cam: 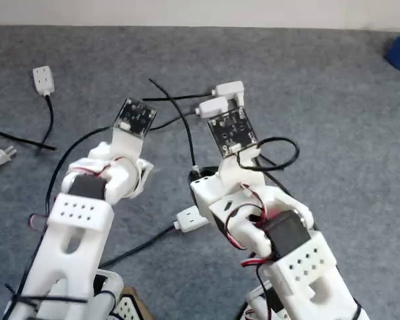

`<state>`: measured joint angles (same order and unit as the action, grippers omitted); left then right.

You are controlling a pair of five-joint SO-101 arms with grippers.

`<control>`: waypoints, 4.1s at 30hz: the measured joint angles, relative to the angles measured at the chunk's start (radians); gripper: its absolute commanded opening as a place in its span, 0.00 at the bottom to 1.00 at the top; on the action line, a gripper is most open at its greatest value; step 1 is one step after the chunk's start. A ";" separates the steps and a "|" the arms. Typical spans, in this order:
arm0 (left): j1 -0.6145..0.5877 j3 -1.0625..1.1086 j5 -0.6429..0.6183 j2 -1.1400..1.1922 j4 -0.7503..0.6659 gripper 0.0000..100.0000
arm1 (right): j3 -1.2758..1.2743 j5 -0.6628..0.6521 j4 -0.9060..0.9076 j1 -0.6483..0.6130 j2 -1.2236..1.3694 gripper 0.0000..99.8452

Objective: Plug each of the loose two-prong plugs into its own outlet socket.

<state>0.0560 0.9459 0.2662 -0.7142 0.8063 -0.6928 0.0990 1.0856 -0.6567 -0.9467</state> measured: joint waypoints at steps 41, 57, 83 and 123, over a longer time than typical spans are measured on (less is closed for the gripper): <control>0.123 -0.259 -0.044 0.097 0.132 0.26 | -0.219 -0.003 -0.137 0.015 0.003 0.01; -0.249 0.074 -0.044 0.097 -0.229 0.26 | -0.195 0.052 -0.006 0.094 0.002 0.01; -0.261 0.075 -0.044 0.097 -0.261 0.26 | -0.216 0.186 -0.089 0.124 0.183 0.01; -0.261 0.075 -0.044 0.097 -0.261 0.26 | -0.486 0.064 -0.322 0.049 0.167 0.01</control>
<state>-0.2048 1.0211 0.2217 -0.6176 0.5455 -1.1792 0.1634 0.7633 -0.6076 -0.7795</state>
